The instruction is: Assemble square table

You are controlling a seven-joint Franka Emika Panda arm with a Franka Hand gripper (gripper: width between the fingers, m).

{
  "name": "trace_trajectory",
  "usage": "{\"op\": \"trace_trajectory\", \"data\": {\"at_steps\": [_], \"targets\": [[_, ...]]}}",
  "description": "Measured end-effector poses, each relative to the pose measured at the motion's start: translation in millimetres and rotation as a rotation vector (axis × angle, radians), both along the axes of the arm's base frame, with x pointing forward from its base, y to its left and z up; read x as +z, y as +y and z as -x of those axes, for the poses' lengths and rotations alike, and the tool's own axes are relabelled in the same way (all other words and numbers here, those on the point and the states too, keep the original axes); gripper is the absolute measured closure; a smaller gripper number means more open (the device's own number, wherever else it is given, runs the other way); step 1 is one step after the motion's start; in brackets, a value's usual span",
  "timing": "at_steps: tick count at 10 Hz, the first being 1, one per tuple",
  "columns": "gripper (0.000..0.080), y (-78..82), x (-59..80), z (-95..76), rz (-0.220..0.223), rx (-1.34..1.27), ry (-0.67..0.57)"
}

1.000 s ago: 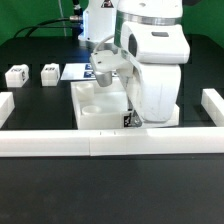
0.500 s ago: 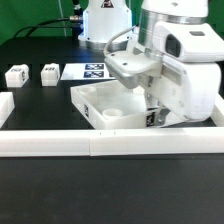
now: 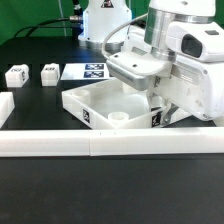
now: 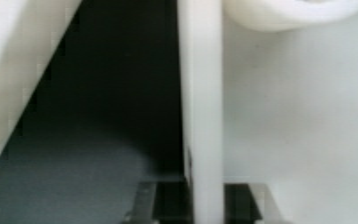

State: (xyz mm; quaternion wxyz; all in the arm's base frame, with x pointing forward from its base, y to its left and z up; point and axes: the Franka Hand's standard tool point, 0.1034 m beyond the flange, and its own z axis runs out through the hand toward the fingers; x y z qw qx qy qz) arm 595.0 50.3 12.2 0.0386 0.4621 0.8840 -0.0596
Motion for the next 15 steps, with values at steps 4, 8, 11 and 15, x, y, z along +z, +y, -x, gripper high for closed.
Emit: {"op": "trace_trajectory", "data": {"at_steps": [4,8,11,15], "targets": [[0.0735,-2.3,1.0,20.7,0.009,0.384,0.078],[0.0735,-11.6,-2.5,26.5,0.032,0.575,0.126],[0.0735,21.1,-1.2,29.8,0.027,0.772,0.160],[0.0735,17.6,-2.9,32.7,-0.021,0.952,0.146]]}}
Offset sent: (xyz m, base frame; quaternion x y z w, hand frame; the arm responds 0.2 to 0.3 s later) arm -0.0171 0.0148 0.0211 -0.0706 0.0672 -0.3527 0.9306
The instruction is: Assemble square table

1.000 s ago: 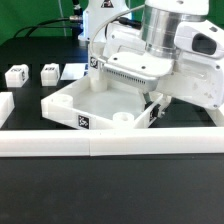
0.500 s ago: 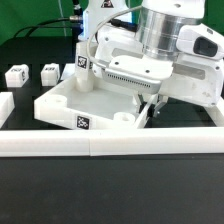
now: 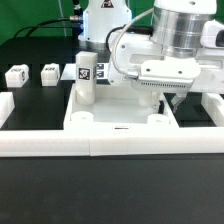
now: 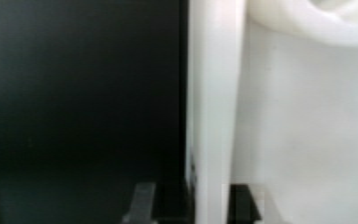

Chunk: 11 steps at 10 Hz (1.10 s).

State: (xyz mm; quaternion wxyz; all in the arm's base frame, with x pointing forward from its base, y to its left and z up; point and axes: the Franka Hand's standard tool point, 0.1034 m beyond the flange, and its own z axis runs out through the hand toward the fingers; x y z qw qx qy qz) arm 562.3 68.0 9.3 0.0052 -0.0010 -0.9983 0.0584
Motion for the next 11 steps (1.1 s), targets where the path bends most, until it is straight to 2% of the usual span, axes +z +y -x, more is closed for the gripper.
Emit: {"op": "trace_trajectory", "data": {"at_steps": [1,2,3,5,7,8,9,11], "targets": [[0.0735,-0.2,0.0,-0.1,-0.001,0.001,0.000],[0.0735,4.1,0.1,-2.1,-0.024,0.051,0.001],[0.0732,14.9,-0.3,-3.4,-0.040,0.063,0.007],[0.0728,18.1,-0.5,-3.9,-0.105,0.051,0.009],[0.0730,35.7,0.2,-5.7,-0.078,0.006,0.015],[0.0730,46.1,5.6,-6.0,-0.046,-0.020,0.041],[0.0730,58.1,8.5,-13.0,-0.036,-0.019,0.049],[0.0737,58.0,7.6,-14.5,-0.013,-0.034,0.067]]}}
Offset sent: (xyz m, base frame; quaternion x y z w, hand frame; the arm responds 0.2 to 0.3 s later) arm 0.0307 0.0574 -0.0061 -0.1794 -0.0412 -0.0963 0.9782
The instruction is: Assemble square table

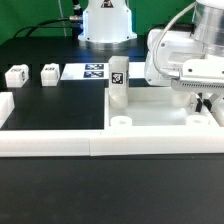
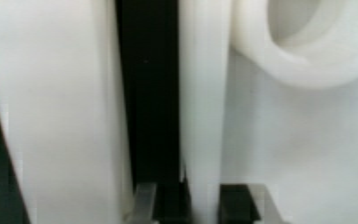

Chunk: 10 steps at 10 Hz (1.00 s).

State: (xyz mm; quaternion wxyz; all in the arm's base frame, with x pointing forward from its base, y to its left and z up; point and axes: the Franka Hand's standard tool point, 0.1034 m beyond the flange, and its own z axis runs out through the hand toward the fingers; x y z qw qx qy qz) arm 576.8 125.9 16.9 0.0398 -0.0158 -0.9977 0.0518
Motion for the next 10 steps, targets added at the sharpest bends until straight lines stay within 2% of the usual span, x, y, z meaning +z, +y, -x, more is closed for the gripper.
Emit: {"op": "trace_trajectory", "data": {"at_steps": [2,3,4,5,6,7,8,9,10], "targets": [[0.0739,-0.9,0.1,0.3,0.004,-0.001,0.005],[0.0653,-5.4,-1.1,0.7,0.009,-0.006,0.008],[0.0653,-10.8,-2.2,0.6,0.016,-0.013,0.011],[0.0471,-16.3,-3.2,0.8,0.023,-0.019,0.014],[0.0330,-22.1,-2.7,0.4,0.031,-0.028,0.016],[0.0330,-26.9,-2.1,-0.1,0.036,-0.036,0.017],[0.0191,-29.4,-2.4,-0.4,0.037,-0.040,0.018],[0.0191,-30.4,-2.5,-0.5,0.037,-0.042,0.018],[0.0157,-30.9,-2.6,-0.5,0.037,-0.043,0.018]]}}
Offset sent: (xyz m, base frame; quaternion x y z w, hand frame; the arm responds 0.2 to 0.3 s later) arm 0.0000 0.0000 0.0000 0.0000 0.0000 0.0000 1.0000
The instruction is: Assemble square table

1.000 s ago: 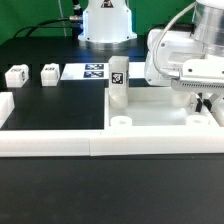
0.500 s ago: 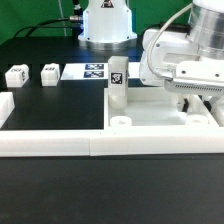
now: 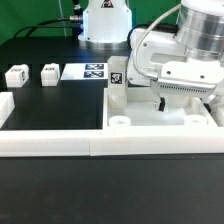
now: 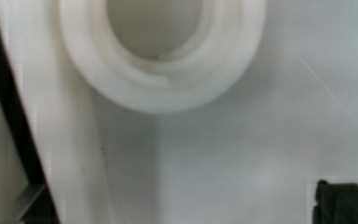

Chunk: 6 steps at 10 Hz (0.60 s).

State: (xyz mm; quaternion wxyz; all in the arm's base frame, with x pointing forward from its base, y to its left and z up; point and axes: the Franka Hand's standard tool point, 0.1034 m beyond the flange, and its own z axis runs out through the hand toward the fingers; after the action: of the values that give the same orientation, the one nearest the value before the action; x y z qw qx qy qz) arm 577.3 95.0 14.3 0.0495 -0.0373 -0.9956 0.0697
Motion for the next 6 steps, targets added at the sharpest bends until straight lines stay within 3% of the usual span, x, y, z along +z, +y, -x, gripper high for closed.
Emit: {"op": "trace_trajectory", "data": {"at_steps": [5,6], "targets": [[0.0150,-1.1,3.7,-1.2,0.005,-0.007,0.001],[0.0150,-8.2,36.0,-8.2,0.049,-0.020,-0.015]]}}
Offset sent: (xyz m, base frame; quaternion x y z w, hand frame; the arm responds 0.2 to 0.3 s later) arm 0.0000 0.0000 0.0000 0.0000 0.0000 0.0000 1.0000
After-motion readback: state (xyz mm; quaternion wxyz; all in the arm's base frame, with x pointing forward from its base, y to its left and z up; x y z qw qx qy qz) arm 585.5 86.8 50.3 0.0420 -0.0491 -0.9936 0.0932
